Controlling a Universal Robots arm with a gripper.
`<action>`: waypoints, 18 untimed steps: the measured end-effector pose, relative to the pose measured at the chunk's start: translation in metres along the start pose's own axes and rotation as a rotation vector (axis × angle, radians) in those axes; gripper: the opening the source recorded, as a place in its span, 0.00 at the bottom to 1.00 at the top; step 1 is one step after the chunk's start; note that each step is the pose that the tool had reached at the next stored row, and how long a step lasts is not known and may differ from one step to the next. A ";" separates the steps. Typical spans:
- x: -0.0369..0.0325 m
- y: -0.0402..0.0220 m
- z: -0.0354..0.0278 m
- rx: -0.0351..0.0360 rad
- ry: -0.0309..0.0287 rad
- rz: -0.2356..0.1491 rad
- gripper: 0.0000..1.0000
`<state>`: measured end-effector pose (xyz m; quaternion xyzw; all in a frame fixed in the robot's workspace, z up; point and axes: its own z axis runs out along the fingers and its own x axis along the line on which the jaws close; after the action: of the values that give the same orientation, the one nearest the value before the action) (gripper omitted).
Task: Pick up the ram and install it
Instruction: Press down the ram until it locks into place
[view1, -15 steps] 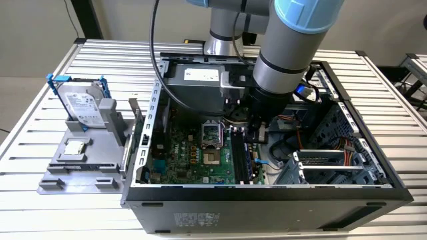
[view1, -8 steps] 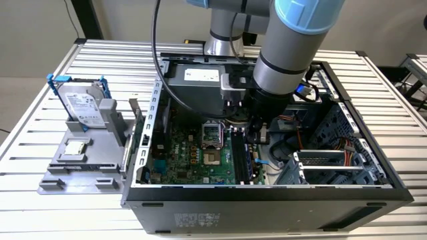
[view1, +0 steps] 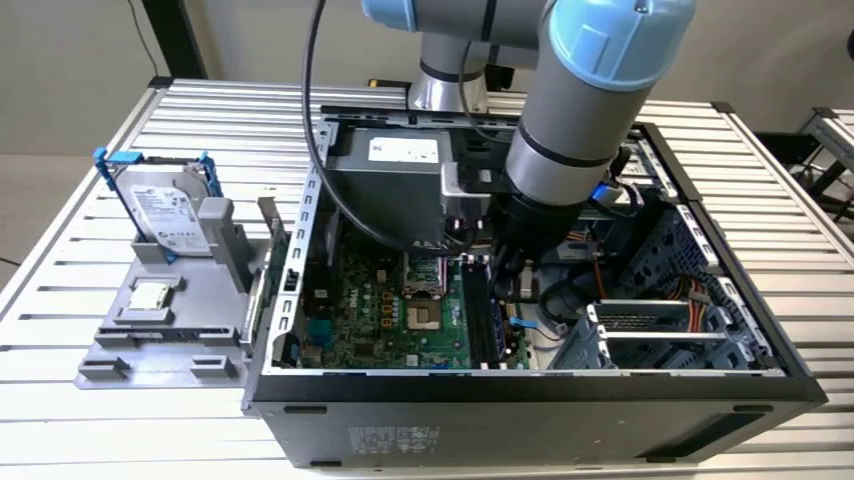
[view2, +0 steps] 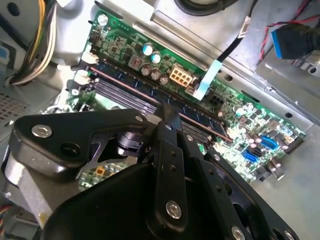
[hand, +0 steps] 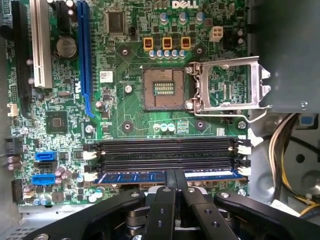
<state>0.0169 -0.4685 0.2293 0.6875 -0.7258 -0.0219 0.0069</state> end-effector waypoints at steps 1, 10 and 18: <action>0.0000 -0.0001 0.0017 0.0000 -0.0001 0.000 0.00; -0.0001 -0.0005 0.0112 -0.0006 0.0032 0.000 0.00; -0.0002 0.0003 -0.0075 0.0000 0.0001 0.000 0.00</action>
<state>0.0169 -0.4685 0.2367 0.6875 -0.7258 -0.0219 0.0069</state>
